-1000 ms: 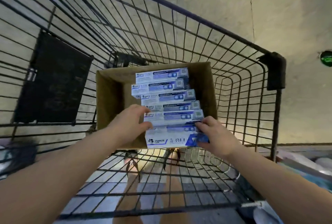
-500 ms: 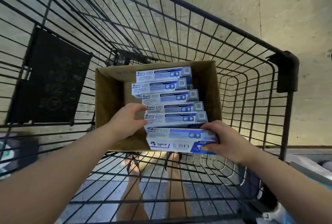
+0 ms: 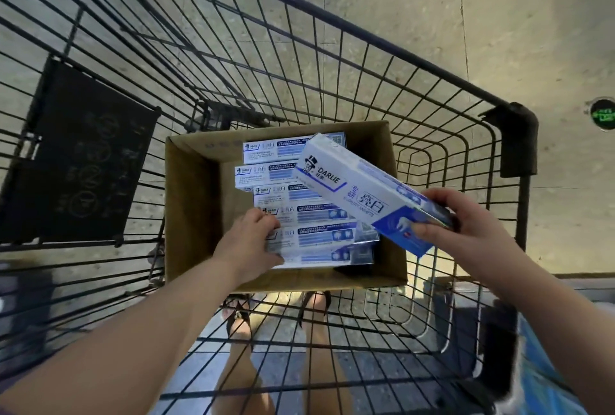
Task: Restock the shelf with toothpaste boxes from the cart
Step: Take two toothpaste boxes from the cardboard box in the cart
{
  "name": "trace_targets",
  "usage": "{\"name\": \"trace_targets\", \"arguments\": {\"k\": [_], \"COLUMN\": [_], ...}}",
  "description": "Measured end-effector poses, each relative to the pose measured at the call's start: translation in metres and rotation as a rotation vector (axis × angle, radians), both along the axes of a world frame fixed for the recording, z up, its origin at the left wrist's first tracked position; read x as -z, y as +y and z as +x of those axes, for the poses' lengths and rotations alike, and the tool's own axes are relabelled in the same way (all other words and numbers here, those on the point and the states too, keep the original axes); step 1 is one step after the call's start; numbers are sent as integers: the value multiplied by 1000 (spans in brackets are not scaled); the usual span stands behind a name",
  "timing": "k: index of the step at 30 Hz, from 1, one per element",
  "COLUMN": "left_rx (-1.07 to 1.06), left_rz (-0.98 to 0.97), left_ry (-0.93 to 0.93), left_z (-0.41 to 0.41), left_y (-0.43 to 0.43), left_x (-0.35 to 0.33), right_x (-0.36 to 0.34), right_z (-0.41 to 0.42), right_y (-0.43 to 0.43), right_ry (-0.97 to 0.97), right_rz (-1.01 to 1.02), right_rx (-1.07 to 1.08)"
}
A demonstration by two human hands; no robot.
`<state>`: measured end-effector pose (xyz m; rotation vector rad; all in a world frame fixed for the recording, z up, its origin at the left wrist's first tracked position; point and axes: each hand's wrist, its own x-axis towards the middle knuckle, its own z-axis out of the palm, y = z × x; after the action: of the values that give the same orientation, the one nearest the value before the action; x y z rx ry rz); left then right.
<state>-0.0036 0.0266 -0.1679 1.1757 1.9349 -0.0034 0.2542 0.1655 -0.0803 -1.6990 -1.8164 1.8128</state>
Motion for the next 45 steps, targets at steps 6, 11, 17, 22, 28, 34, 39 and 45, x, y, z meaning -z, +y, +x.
{"name": "trace_targets", "arguments": {"k": [6,11,17,22,28,34,39,45], "left_rx": [-319,-165,-16,155,420,766,1006,1208], "left_rz": [-20,-26,65,189,289,316,202,32], "left_ry": [-372,-394,-415,-455,-465,-601,-723,-834], "left_z": [-7,-18,-24,-30,1,87,173,280], "left_y": [4,-3,-25,-48,-67,-98,-159,-299], "left_x": [-46,-98,-175,-235,-289,-325,-339,-351], "right_x": [-19,-57,-117,-176,-232,-277,-302,-321], "right_z": [-4,-2,6,22,54,108,147,172], "right_y": [-1,-11,-46,-116,-227,-364,-511,-723], "right_ry": [22,69,113,217,332,312,186,53], "right_rz": [24,90,181,251,442,622,745,806], "right_rx": [-16,-22,64,288,642,1023,1319,1631]}}
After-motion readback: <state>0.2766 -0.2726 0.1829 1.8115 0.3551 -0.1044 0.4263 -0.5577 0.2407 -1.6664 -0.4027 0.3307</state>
